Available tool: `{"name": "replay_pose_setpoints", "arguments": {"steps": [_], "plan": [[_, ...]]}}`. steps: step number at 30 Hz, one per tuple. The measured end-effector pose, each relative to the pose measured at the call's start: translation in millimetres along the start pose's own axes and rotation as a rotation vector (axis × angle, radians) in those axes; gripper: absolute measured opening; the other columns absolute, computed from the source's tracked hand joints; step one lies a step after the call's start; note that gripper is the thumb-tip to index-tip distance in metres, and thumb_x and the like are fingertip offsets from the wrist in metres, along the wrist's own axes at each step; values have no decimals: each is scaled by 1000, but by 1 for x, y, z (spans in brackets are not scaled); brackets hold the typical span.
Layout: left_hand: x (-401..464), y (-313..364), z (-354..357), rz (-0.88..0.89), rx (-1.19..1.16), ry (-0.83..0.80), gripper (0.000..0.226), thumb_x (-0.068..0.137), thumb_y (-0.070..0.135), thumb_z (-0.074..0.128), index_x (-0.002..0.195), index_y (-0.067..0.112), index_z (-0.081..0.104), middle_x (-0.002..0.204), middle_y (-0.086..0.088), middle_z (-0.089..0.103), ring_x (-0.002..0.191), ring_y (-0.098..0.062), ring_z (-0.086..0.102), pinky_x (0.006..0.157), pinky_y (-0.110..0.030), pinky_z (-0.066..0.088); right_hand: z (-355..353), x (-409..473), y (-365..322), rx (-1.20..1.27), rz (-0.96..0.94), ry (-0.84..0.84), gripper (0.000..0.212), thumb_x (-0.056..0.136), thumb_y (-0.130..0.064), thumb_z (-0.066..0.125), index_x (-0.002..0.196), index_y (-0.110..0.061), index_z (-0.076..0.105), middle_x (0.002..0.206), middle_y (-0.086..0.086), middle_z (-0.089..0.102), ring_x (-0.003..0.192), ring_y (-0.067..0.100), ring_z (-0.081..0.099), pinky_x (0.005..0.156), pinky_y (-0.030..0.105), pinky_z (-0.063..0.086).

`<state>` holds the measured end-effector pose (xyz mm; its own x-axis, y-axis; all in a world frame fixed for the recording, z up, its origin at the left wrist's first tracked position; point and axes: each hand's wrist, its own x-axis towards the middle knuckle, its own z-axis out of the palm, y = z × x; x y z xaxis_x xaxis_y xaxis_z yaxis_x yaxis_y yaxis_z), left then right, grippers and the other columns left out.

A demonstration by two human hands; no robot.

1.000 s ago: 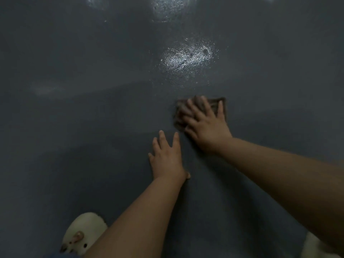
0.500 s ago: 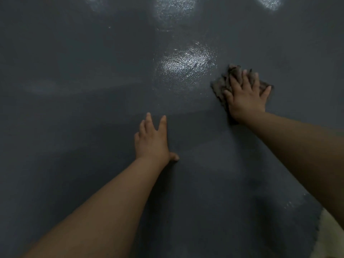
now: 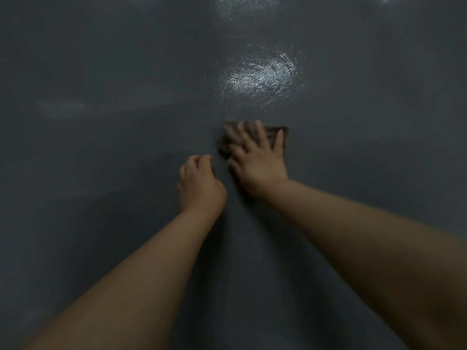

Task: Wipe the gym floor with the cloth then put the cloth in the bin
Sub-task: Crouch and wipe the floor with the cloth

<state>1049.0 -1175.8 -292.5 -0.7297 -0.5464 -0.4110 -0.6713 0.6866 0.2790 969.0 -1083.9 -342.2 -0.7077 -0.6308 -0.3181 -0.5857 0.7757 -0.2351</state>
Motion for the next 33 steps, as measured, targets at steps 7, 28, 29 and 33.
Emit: {"name": "replay_pose_setpoints", "arguments": {"steps": [7, 28, 29, 33], "plan": [[-23, -5, 4, -12, 7, -5, 53, 90, 6, 45, 141, 13, 35, 148, -10, 28, 134, -28, 26, 110, -35, 23, 35, -81, -8, 19, -215, -7, 58, 95, -49, 24, 150, -34, 13, 159, -2, 10, 147, 23, -3, 109, 50, -17], [-75, -8, 31, 250, 383, -280, 83, 85, 27, 67, 149, 23, 14, 156, -12, 3, 143, -30, 10, 114, -38, 17, 64, -151, -13, 163, 589, 125, 51, 96, -46, 32, 146, -41, 25, 159, 2, 12, 146, 34, 3, 107, 63, -10], [-77, -12, 29, 247, 385, -273, 81, 86, 24, 65, 149, 23, 14, 157, -12, 4, 143, -30, 11, 114, -37, 18, 71, -159, -28, 151, 463, 115, 51, 91, -47, 35, 142, -39, 38, 155, 3, 27, 143, 36, 17, 108, 61, -6], [-88, -25, 23, 221, 389, -287, 80, 87, 22, 65, 149, 22, 15, 156, -13, 3, 143, -31, 11, 114, -37, 20, 77, -174, -15, -4, 49, 22, 53, 85, -49, 36, 133, -35, 52, 143, 5, 47, 135, 35, 37, 104, 61, 10]]}}
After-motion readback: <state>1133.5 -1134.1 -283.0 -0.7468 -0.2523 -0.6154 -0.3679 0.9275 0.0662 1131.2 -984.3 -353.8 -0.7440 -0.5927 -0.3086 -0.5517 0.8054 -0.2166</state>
